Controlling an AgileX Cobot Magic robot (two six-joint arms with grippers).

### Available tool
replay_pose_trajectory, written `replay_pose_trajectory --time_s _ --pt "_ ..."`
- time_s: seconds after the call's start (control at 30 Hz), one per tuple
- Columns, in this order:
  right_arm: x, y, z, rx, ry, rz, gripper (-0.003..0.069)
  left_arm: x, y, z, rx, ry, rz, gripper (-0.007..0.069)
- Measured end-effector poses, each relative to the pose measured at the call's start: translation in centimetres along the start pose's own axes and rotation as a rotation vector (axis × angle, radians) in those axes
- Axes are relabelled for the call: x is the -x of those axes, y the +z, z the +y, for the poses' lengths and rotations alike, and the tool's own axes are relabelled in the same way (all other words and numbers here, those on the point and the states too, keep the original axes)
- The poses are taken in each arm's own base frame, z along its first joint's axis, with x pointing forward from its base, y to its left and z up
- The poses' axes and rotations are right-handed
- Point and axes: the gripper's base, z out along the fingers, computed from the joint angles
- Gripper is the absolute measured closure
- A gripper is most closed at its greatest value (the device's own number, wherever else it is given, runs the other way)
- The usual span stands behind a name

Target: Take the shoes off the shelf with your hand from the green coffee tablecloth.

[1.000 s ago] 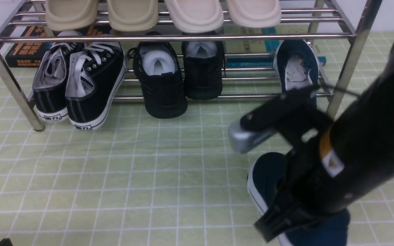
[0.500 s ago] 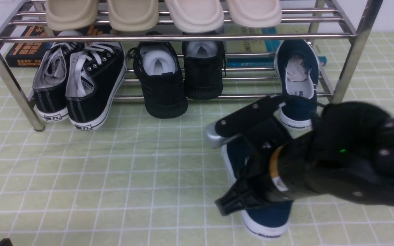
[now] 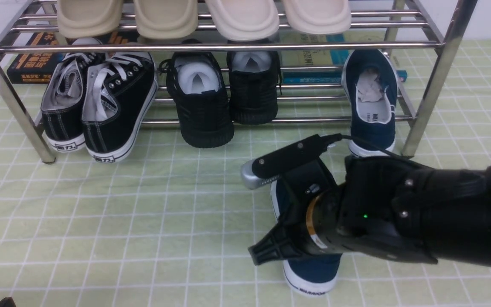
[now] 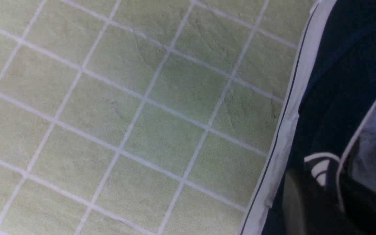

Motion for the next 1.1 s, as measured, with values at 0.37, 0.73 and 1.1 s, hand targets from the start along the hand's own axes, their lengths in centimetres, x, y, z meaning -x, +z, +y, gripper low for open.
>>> replay_pose_trajectory --time_s 0.37,0.73,1.1 --pt "-0.2 0.0 0.3 0.017 0.086 0.04 0.0428 0.0 0.0 0.0 0.0 0.0 0.0 0.0383" --pt "3.0 -10.5 -1.7 -0.068 -0.133 0.009 0.0241 0.0 0.0 0.0 0.0 0.0 0.0 0.0383" --pt "0.8 -19.8 -6.5 -0.149 -0.198 -0.066 0.0541 0.0 0.0 0.0 0.0 0.001 0.0 0.0383"
